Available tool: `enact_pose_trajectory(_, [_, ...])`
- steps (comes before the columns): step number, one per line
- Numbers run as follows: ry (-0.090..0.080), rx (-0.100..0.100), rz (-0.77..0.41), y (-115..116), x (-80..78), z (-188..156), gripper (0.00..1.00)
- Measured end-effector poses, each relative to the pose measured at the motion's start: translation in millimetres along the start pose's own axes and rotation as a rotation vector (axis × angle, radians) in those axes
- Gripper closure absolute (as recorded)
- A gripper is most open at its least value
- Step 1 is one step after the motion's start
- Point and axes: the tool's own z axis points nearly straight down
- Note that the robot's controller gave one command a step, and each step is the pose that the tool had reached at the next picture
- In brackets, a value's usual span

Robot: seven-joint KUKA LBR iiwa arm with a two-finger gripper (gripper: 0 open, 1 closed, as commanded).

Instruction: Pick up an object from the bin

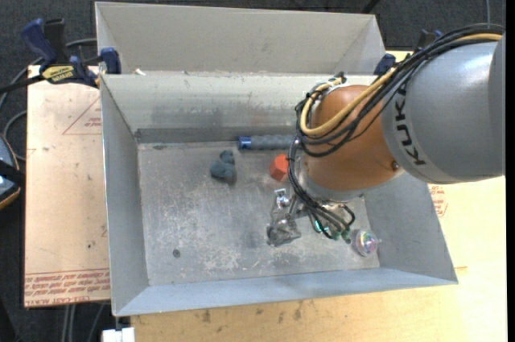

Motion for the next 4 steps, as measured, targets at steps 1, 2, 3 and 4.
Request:
enact_pose_trajectory(1, [-0.004, 0.0, 0.069, -6, -50.2, 2, 0.0])
enact_pose_trajectory(2, [-0.004, -0.001, 0.397, 13, -150.4, -11, 0.0])
enact_pose_trajectory(3, [-0.001, 0.0, 0.511, 29, -161.4, 7, 0.0])
enact_pose_trajectory(4, [0.004, 0.001, 0.535, 35, -156.2, 50, 0.0])
